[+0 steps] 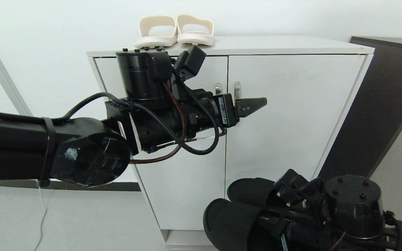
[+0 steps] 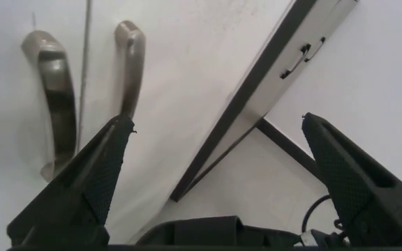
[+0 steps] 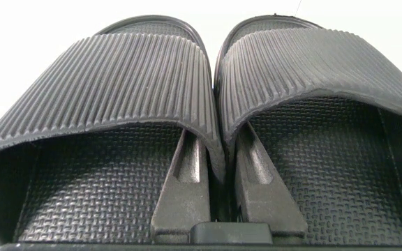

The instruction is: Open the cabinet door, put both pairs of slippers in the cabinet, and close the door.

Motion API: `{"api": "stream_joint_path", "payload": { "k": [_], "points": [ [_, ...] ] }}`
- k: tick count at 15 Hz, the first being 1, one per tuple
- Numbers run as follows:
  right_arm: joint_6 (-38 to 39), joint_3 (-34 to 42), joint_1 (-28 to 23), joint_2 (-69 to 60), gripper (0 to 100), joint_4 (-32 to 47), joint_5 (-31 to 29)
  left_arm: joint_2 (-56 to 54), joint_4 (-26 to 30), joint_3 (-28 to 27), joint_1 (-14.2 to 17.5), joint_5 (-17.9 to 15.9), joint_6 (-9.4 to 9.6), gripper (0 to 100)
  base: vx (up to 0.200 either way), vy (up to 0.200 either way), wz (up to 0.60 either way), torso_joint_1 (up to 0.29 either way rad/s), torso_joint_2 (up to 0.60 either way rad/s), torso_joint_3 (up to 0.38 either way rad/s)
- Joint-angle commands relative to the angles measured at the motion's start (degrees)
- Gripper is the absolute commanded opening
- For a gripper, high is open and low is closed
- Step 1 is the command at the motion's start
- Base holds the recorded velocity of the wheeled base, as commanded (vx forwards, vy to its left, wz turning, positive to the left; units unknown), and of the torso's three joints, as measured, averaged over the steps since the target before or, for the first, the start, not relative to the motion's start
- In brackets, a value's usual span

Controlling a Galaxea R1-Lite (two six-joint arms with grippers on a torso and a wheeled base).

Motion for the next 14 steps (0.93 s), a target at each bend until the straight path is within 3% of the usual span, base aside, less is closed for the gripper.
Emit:
{"api": "stream_joint_path", "payload": {
  "k": [1, 10, 11, 14],
  "points": [
    [-0.07, 0.08, 0.34, -0.26, 0, -0.11, -0.04, 0.74, 0.1, -0.83, 0.48, 0.06, -0.18, 100, 0.0, 0.0, 0.0, 0.0, 0.0, 0.0],
    [-0.16, 0.35, 1.4, -0.88, 0, -0.02, 0.05, 7.51, 0.28, -6.37, 1.8, 1.02, -0.18, 100, 0.0, 0.0, 0.0, 0.0, 0.0, 0.0],
    [-0.16, 0.61, 1.4, -0.88, 0, -0.02, 0.23, 7.51, 0.19, -6.28, 1.89, 1.02, -0.18, 0, 0.0, 0.0, 0.0, 0.0, 0.0, 0.0],
    [-0.16, 1.58, 2.19, -0.88, 0, -0.02, 0.58, 6.8, 0.01, -5.4, 2.15, 1.02, -0.45, 0, 0.0, 0.0, 0.0, 0.0, 0.0, 0.0]
  ]
}}
